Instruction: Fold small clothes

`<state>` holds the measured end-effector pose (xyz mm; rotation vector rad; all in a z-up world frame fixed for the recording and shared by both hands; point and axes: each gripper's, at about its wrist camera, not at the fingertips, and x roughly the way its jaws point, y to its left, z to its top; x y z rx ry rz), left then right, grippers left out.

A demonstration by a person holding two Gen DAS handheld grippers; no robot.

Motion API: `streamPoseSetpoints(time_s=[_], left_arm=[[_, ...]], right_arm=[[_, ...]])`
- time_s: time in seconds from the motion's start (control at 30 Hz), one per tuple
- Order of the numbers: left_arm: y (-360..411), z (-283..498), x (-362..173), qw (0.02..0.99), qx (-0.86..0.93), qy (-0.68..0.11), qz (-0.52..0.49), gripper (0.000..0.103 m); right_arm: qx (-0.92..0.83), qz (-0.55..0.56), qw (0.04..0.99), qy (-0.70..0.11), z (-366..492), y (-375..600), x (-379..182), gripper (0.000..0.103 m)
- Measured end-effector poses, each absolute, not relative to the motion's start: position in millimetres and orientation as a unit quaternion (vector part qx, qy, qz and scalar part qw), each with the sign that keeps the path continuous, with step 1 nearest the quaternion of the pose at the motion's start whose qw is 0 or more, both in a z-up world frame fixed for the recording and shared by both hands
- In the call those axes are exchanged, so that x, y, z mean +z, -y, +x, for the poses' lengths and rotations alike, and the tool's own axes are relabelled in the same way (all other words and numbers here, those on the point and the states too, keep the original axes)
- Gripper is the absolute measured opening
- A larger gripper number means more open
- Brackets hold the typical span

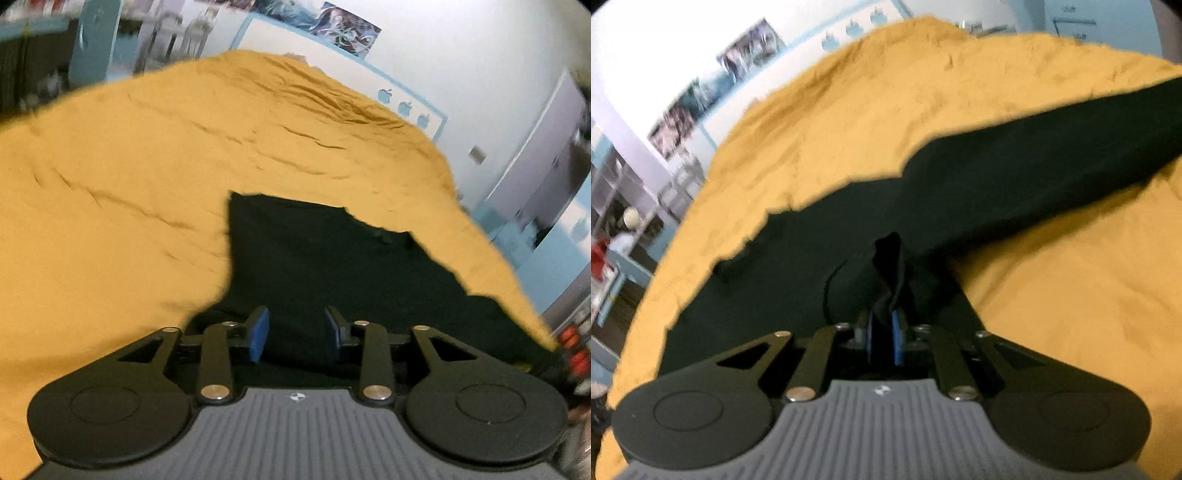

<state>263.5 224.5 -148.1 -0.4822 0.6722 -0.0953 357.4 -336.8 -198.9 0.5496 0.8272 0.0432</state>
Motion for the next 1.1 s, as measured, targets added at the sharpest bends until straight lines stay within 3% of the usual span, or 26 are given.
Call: streamPoseSetpoints(time_s=[0.27, 0.4, 0.5, 0.6, 0.8, 1.1], left_arm=[[-215.6, 301.4, -193.7, 0.882, -0.023, -0.394, -0.257, 0.039], [-202.7, 294.2, -180.2, 0.886, -0.056, -0.37, -0.273, 0.039], [-172.6, 293.0, -162.1, 0.889, -0.076, -0.369, -0.259, 0.05], [-135.7, 295.5, -153.6, 0.882, -0.117, -0.363, -0.277, 0.056], [-54.7, 327.1, -157.4, 0.856, -0.197, -0.369, -0.304, 0.057], [35.4, 378.1, -203.0, 0.816, -0.252, -0.4, -0.333, 0.057]], right_arm=[[0.024, 0.299, 0.878, -0.374, 335.9, 355.7, -185.9, 0.029], [-0.008, 0.288, 0.896, -0.337, 312.1, 386.6, -163.1, 0.04], [-0.073, 0.314, 0.898, -0.3, 297.8, 441.3, -156.4, 0.05], [-0.138, 0.361, 0.883, -0.266, 285.9, 504.3, -156.7, 0.051], [-0.25, 0.424, 0.848, -0.196, 282.8, 608.5, -164.6, 0.058], [-0.345, 0.472, 0.797, -0.152, 308.6, 677.5, -198.7, 0.059]])
